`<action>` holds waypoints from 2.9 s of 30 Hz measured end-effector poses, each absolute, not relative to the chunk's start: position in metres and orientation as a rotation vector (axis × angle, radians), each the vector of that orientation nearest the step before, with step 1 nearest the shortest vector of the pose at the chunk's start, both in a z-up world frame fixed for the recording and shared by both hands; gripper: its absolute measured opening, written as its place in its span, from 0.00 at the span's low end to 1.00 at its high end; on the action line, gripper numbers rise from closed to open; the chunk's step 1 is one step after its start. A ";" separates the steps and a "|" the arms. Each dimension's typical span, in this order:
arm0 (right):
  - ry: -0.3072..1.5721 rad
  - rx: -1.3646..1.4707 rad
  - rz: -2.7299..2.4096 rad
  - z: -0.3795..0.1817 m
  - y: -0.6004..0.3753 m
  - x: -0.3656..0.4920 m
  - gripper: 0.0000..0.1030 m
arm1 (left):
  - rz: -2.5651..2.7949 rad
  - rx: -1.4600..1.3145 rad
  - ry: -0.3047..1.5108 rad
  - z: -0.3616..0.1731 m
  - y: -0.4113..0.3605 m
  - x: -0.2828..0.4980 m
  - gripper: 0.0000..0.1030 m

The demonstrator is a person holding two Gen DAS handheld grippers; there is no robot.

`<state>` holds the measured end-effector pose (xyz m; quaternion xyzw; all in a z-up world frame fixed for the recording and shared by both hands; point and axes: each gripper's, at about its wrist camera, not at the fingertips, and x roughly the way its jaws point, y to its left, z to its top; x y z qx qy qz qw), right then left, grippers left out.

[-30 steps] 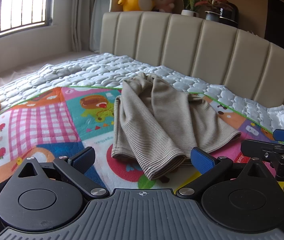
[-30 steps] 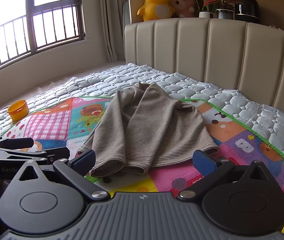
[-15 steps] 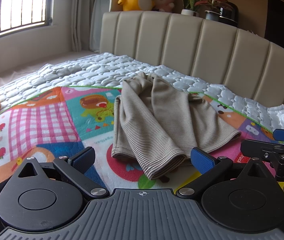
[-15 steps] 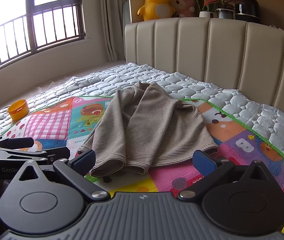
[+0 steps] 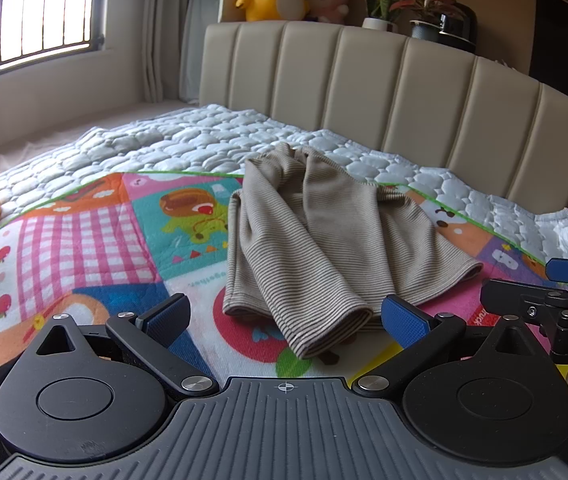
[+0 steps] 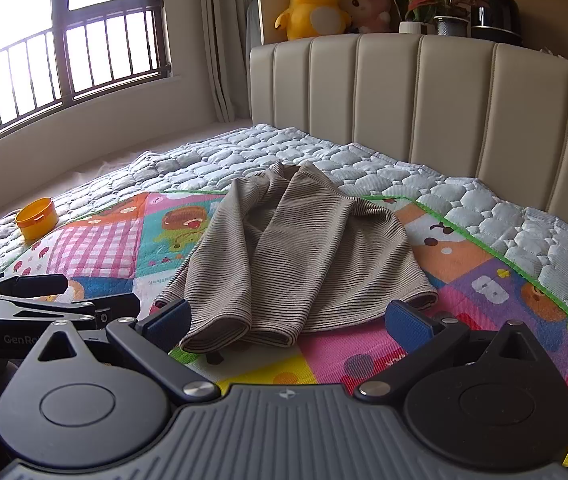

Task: Fold clothes
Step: 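Lower both tools onto the striped shirt and close both grippers on its hem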

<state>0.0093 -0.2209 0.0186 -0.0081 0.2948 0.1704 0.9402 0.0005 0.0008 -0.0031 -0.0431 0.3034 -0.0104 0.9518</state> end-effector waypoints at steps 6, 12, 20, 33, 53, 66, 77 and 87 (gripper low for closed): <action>0.606 -0.011 0.344 0.018 -0.221 0.011 1.00 | -0.021 -0.088 0.617 -0.003 0.001 0.001 1.00; 0.626 0.003 0.350 0.018 -0.222 0.014 1.00 | -0.024 -0.091 0.626 -0.003 0.001 0.003 1.00; 0.773 0.114 0.374 0.016 -0.235 0.059 1.00 | -0.129 -0.186 0.728 0.000 0.013 0.046 1.00; 0.909 0.222 0.209 -0.042 -0.257 0.192 1.00 | -0.134 -0.279 0.863 -0.046 0.040 0.154 1.00; 1.005 0.301 0.192 -0.096 -0.259 0.253 1.00 | -0.154 -0.262 0.984 -0.099 0.042 0.205 1.00; 1.038 0.189 0.247 -0.093 -0.246 0.248 1.00 | -0.156 -0.267 1.008 -0.097 0.043 0.203 1.00; 0.898 0.164 0.211 -0.078 -0.265 0.247 1.00 | -0.143 -0.265 0.982 -0.092 0.046 0.196 0.74; 0.909 -0.001 0.244 -0.092 -0.241 0.242 0.67 | -0.135 -0.204 0.993 -0.091 0.045 0.200 0.61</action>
